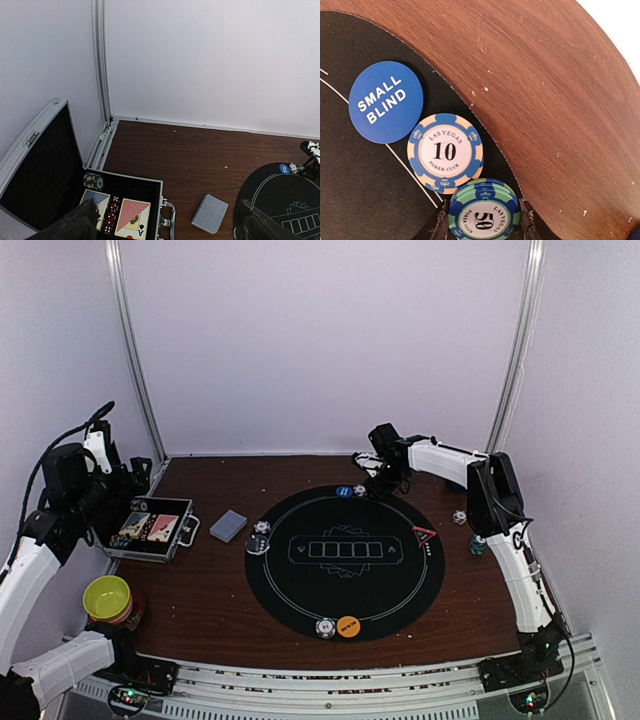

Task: Distribute texas hold em gaming equipment
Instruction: Place the poker chips pile in the small blind area.

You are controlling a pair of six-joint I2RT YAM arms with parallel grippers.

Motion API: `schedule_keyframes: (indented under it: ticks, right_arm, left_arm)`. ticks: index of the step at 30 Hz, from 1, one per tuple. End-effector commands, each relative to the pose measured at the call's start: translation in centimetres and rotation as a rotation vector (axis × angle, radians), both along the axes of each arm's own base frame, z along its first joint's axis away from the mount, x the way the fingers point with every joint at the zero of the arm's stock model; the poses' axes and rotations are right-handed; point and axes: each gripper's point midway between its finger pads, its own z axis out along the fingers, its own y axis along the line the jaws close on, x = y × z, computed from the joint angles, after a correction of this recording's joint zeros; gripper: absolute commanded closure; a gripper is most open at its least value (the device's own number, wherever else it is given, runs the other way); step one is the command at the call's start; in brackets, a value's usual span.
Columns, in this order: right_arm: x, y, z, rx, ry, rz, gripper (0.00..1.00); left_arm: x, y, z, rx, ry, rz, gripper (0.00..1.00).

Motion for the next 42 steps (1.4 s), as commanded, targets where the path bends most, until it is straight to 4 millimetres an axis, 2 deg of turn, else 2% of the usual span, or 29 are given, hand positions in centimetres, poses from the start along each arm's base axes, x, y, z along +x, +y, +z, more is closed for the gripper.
schedule_keyframes:
  ticks: [1, 7, 9, 14, 25, 30, 34, 37, 42]
  right_arm:
    - [-0.2, -1.3, -1.1, -0.048, 0.014, -0.032, 0.58]
    - [-0.1, -1.5, -0.9, -0.054, 0.007, -0.035, 0.43]
    - [0.0, -1.4, -0.7, -0.051, 0.004, -0.033, 0.41]
    - [-0.1, -1.2, -0.1, -0.038, 0.003, -0.023, 0.4]
    - [0.9, -2.3, -1.0, -0.068, -0.035, -0.101, 0.42]
    - [1.4, -3.0, -0.8, -0.079, -0.05, -0.128, 0.45]
    - [1.0, -2.6, -0.8, -0.062, -0.029, -0.103, 0.45]
    - [0.0, -1.6, -0.7, -0.019, 0.014, -0.044, 0.43]
    - [-0.8, -0.6, 0.2, 0.036, 0.045, 0.001, 0.32]
  left_arm:
    - [0.0, 0.4, 1.3, 0.004, -0.044, 0.015, 0.02]
    - [0.0, 0.4, 1.3, 0.004, -0.045, 0.015, 0.02]
    - [0.0, 0.4, 1.3, 0.004, -0.044, 0.015, 0.02]
    - [-0.1, 0.4, 1.3, 0.004, -0.046, 0.016, 0.02]
    - [-0.1, 0.4, 1.4, 0.003, -0.047, 0.014, 0.02]
    - [-0.1, 0.4, 1.5, 0.003, -0.05, 0.015, 0.02]
    - [-0.1, 0.4, 1.5, 0.003, -0.049, 0.014, 0.02]
    - [-0.1, 0.4, 1.5, 0.003, -0.05, 0.015, 0.02]
    - [-0.1, 0.5, 1.5, 0.003, -0.05, 0.016, 0.02]
